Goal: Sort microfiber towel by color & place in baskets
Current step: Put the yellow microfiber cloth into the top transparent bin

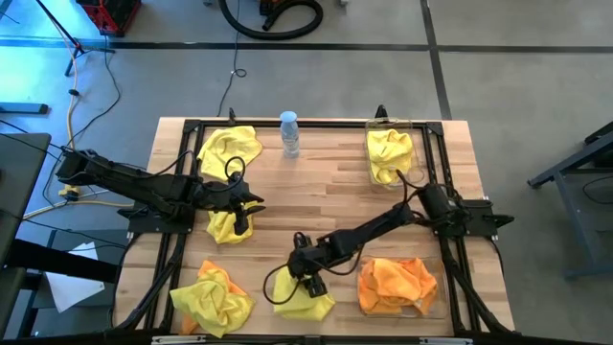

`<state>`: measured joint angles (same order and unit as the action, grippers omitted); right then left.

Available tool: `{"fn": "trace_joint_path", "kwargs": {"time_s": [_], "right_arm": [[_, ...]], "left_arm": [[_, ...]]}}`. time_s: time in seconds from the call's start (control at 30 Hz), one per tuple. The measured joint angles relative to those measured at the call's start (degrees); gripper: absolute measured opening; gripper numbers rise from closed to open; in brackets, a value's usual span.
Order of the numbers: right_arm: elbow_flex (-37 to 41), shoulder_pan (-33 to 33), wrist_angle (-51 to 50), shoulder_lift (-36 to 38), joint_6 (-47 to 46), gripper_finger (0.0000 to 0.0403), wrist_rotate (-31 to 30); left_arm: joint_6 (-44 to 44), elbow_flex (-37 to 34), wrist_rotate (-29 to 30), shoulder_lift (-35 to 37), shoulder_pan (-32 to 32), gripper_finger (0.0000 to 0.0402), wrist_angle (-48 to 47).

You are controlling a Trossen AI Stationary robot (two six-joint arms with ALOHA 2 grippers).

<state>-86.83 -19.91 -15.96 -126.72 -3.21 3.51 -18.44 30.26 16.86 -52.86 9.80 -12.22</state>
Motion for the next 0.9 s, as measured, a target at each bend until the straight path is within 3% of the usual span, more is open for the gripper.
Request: {"fn": "trace_joint_path", "kwargs": {"time_s": [0.13, 0.23, 0.27, 0.37, 0.6, 0.9], "right_arm": [[0.1, 0.3, -3.3, 1.0, -2.7, 0.0136, -0.7], [0.2, 0.9, -10.8, 3.1, -6.4, 0.0034, -1.8], [0.2, 1.3, -13.6, 3.8, -7.2, 0.0018, -2.1], [0.4, 2.1, -21.7, 6.9, -14.6, 0.0023, -9.4], [2.1, 1.8, -38.7, 19.5, -20.1, 0.0007, -24.5], [20.8, 4.3, -40.5, 51.8, -32.8, 0.0002, -39.4]], "left_arm": [[0.0, 0.0, 0.0, 0.0, 0.0, 0.009, 0.0], [0.0, 0.0, 0.0, 0.0, 0.0, 0.009, -0.1], [0.0, 0.0, 0.0, 0.0, 0.0, 0.009, -0.3], [0.0, 0.0, 0.0, 0.0, 0.0, 0.009, -0.5], [-0.5, 0.0, 0.0, 0.0, 0.0, 0.009, -1.7], [-1.5, 0.0, 0.0, 0.0, 0.0, 0.009, -1.7]]}}
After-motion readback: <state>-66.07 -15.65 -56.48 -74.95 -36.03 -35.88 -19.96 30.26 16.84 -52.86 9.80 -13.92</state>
